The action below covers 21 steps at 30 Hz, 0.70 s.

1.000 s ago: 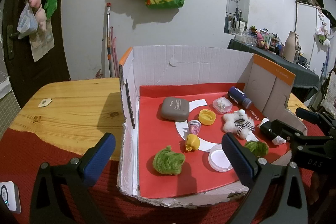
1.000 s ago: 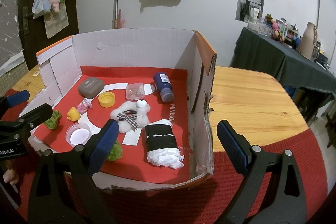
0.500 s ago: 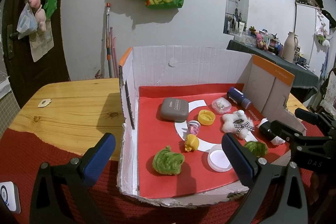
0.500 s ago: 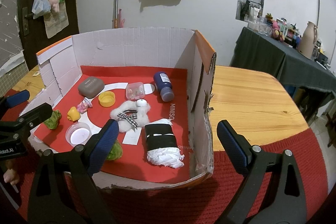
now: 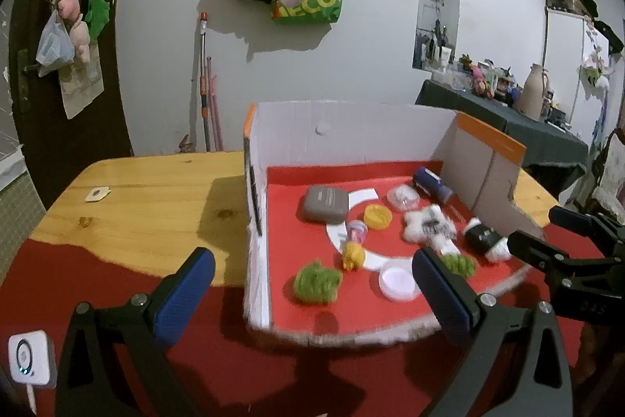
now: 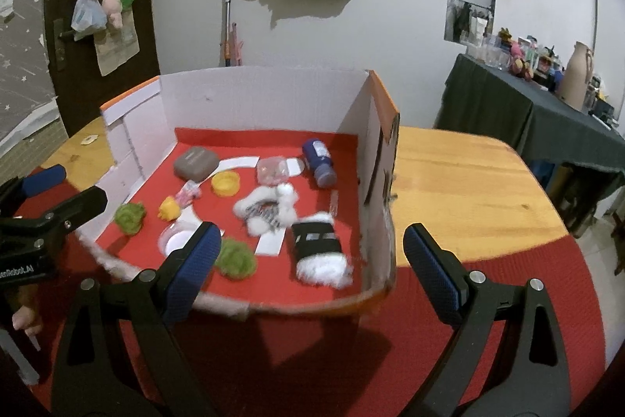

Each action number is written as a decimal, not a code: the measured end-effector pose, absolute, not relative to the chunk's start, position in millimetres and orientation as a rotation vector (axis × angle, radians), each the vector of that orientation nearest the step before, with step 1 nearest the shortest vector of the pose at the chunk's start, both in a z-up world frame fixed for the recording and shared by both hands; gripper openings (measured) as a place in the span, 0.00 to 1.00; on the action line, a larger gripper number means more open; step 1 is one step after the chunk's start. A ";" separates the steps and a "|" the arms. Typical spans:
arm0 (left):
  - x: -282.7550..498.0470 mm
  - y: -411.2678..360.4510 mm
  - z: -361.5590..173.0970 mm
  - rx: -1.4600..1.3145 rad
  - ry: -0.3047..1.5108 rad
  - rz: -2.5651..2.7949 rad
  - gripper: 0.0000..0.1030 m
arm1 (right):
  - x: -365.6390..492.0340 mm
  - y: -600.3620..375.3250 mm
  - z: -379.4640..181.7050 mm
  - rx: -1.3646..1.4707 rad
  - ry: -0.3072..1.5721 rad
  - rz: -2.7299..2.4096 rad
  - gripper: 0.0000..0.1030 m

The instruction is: Organize objects

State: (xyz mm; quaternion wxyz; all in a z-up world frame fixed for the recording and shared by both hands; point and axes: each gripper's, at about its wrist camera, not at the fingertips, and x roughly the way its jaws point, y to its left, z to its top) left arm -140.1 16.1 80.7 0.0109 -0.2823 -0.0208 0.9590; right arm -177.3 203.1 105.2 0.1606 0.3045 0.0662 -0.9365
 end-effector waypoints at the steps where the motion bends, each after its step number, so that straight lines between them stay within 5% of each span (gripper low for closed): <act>1: -134.1 16.9 79.7 -0.895 -0.060 2.984 1.00 | -172.2 203.4 104.2 0.882 0.187 -2.666 0.93; 21: -116.2 23.9 25.7 -1.298 -0.102 2.873 1.00 | -154.0 211.8 51.4 1.255 0.129 -2.576 0.93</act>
